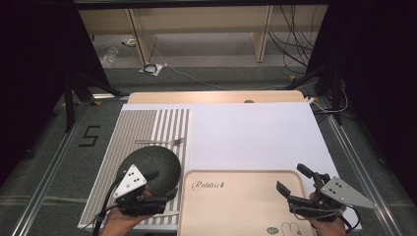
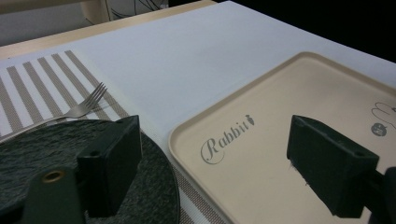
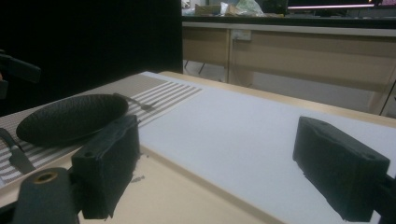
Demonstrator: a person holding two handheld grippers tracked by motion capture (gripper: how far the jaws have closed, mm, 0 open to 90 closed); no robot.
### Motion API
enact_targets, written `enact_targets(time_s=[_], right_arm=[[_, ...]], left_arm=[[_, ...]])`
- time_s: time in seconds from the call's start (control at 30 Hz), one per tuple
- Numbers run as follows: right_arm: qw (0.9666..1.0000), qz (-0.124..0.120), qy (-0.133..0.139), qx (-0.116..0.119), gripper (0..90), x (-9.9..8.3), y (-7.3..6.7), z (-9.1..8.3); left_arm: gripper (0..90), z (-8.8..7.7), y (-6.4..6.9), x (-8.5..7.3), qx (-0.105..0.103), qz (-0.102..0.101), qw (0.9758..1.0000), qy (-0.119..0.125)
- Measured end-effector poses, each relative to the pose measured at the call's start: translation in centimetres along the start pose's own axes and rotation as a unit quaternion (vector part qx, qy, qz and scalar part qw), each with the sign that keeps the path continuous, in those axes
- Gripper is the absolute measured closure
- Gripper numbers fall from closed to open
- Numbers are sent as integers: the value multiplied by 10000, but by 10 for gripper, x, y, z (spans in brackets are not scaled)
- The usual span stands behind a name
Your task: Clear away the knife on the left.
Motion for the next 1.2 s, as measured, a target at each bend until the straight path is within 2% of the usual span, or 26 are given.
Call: enact_targets(time_s=[0.1, 0.17, 0.23, 0.3, 0.5, 0.6, 0.83, 1.0, 1.2], right_arm=[[10000, -9, -3, -17, 159, 0, 1, 0], [10000, -5, -7, -32, 159, 0, 1, -1], [10000, -1, 6, -22, 159, 1, 1, -1], [10000, -4, 4, -19, 160, 1, 1, -1], [10000, 0, 5, 20, 161, 0, 0, -1], [10000, -24, -13, 31, 162, 0, -1, -1], [10000, -15, -23, 46, 163, 0, -1, -1], [10000, -19, -30, 68, 163, 0, -2, 0], [10000, -9, -29, 86, 164, -1, -2, 0]], left_arm=[[179, -6, -6, -1, 11, 24, 9998, -208], [179, -9, -9, -5, -56, 64, 9988, -486], [179, -10, -10, -9, -35, 222, 9968, -763], [179, -12, -11, -12, 19, 359, 9950, -933], [181, -20, -16, -23, -28, 418, 9904, -1314], [180, -25, -20, -30, -14, 424, 9868, -1562], [185, -35, -26, -44, -26, 485, 9789, -1987], [185, -40, -30, -53, 0, 459, 9759, -2134], [186, -47, -35, -63, -27, 424, 9700, -2393]])
Point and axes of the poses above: each handheld gripper's, and its own axes: z roughly forward along the jaws, x roughly out of its top, y roughly to its right, the point moved 8 cm from there along z, roughly forward along the jaws, and after that the axes turned 6 degrees about z, right-handed, at the moved point
